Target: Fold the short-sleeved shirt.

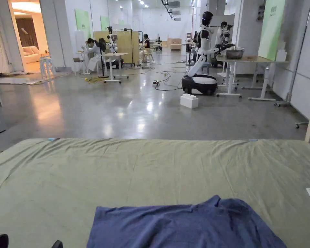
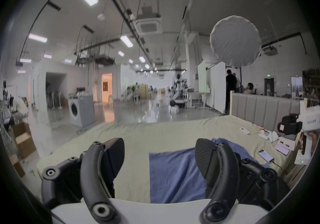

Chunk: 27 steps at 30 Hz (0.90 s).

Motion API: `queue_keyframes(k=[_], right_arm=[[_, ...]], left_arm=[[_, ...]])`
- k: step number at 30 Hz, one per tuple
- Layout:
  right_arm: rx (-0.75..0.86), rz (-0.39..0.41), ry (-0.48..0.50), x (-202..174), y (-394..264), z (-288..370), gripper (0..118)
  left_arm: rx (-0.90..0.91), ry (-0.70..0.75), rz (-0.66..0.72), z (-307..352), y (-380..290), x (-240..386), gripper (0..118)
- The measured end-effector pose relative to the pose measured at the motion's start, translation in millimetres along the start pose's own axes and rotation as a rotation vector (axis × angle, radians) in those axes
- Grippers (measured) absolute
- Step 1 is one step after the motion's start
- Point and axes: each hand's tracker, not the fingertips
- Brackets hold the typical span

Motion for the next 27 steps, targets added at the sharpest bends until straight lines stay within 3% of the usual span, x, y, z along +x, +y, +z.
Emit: queue_keyframes(k=[1,2,5,6,13,20,23,27], right_arm=[[0.032,0.022,0.006,-3.0,3.4,0.5,84],[0.071,0.053,0.017,-7.3,7.7,2.9,71],[0.048,0.03,0.04,-15.4,5.4,2.6,5],[0.049,0.029,0.031,-17.7,4.0,3.3,3],[-0.014,-0.04,0.013,-8.9,-5.3,1.4,0],[-0.011,-0.049,0.02,-2.8,-7.6,2.5,0],[-0.026,-0.06,0.024,-1.3,-12.7,4.7,0],[-0.084,-0.101,0.016,1.2,-27.3,9.3,0]], left_arm=[[0.024,-0.02,-0.008,3.1,2.4,4.7,53],[0.035,-0.046,-0.01,3.8,3.8,7.4,31],[0.009,-0.068,0.037,5.0,5.6,14.2,5],[-0.005,-0.118,0.05,4.3,5.5,15.5,4],[-0.04,-0.103,0.005,3.7,8.3,21.1,1],[-0.079,-0.103,0.047,-6.3,-3.9,11.2,1],[-0.169,-0.1,0.099,-13.7,-20.2,0.1,1],[-0.313,0.018,0.111,-23.1,-57.7,-17.5,1]])
